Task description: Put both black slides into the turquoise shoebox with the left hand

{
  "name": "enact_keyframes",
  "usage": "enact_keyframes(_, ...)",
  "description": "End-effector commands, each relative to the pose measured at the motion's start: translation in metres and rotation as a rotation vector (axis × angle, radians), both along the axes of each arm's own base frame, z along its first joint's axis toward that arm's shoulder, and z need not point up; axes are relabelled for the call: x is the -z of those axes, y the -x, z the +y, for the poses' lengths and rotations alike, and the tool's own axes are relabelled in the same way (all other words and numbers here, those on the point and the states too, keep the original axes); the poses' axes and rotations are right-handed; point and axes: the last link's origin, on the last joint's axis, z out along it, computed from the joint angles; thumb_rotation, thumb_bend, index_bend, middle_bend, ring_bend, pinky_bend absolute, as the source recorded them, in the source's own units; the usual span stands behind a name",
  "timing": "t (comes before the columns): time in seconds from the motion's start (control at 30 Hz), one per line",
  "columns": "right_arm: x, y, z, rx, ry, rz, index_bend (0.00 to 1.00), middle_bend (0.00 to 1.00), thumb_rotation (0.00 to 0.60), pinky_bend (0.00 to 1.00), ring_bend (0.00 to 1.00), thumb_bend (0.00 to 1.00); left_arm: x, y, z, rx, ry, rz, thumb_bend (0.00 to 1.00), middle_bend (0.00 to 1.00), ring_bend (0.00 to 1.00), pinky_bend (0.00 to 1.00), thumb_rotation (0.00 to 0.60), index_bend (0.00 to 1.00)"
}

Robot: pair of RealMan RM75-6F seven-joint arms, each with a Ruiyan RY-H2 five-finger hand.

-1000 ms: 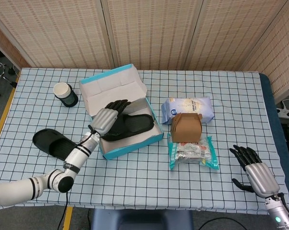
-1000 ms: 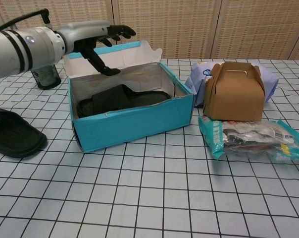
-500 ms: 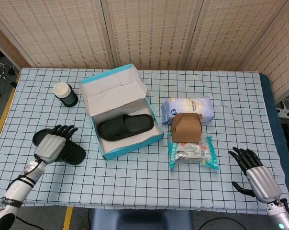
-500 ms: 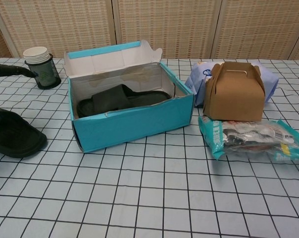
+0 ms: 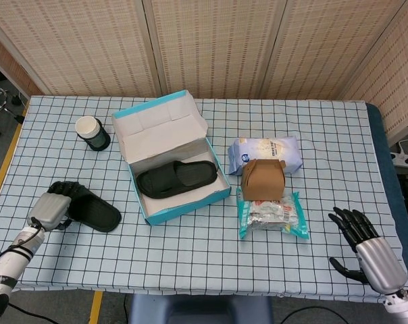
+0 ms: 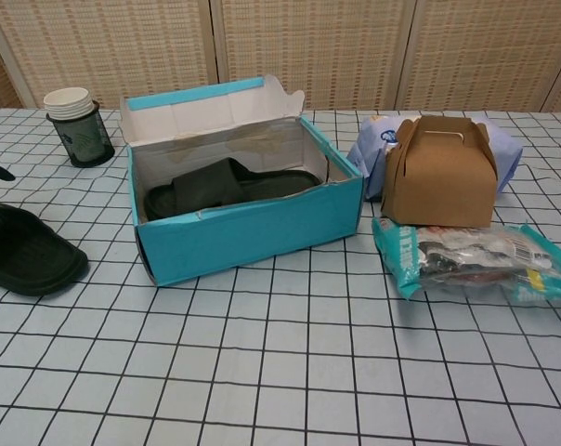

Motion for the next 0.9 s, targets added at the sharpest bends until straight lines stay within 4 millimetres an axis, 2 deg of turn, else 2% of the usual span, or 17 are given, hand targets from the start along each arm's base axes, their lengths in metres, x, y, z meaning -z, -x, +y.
enact_keyframes(0.03,-0.012,-0.008,0.004,-0.031,0.032,-0.013,0.0,0.0,0.6,0.0,0.0,0.17,0.002,0.007,-0.004,-0.022,0.012,-0.011,0.33,0.0,0.0,0.0,0.6,0.0)
enact_keyframes(0.47,-0.001,-0.018,0.012,-0.034,-0.047,-0.002,0.0,0.0,0.6,0.0,0.0,0.17,0.015,0.022,0.004,-0.057,0.063,0.028,0.33,0.0,0.0,0.0,0.6,0.0)
enact_keyframes(0.9,0.0,-0.019,0.018,-0.022,-0.062,0.002,0.0,0.0,0.6,0.0,0.0,0.17,0.031,0.029,0.019,-0.051,0.063,0.062,0.32,0.0,0.0,0.0,0.6,0.0)
